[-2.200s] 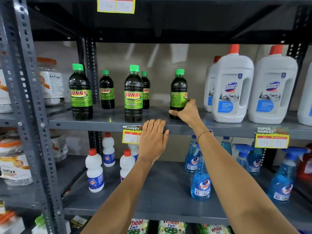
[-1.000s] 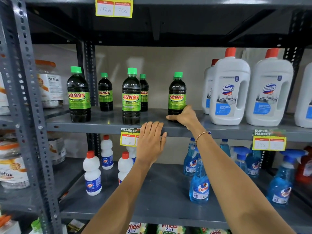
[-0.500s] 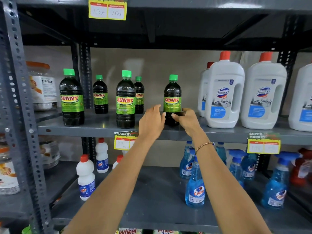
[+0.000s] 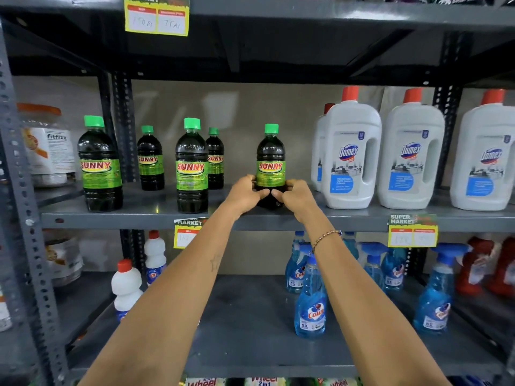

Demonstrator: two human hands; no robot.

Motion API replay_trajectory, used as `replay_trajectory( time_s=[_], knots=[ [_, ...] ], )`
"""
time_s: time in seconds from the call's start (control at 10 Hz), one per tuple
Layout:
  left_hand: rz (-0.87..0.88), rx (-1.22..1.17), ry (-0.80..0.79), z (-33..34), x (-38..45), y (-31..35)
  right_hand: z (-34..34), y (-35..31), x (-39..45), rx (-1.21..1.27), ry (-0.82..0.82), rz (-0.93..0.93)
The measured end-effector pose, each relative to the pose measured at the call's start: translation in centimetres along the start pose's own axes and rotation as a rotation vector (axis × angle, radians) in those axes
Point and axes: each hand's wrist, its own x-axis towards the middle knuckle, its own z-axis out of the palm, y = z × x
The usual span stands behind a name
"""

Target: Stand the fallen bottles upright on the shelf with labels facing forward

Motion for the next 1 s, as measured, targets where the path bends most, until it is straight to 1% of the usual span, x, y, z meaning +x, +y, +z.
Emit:
replay_trajectory(
  time_s=[0.2,0.4,0.6,0.7,0.8,0.9,1.0],
  knots=[
    [0.038,-0.028,0.046,-0.5,-2.5,0.9,-1.5,-0.7,-1.7,0.015,-0.085,0.011],
    [0.053,-0.071,0.042,-0.9,-4.0,0.9,-2.3,-1.3,-3.4,0.046,-0.132,0.012],
    [0.062,-0.032,0.045,-1.1,-5.5,1.5,-2.3,-1.5,-4.3,0.056,-0.147,0.011],
    [0.079,0.058,0.072,-1.0,-6.1,1.5,-2.2,-1.4,-4.6,0.100,-0.112,0.042],
    [0.084,0.102,0.115,-1.2,-6.9,1.4,-2.4,-1.4,-5.3,0.018,0.010,0.015],
    [0.153,0.128,0.272,-1.9,-8.8,1.0,-1.7,-1.7,-7.4,-0.145,0.349,-0.174],
    [0.284,0.184,0.410,-2.6,-9.6,0.4,-0.8,-1.7,-8.2,-0.214,0.502,-0.368]
  ],
)
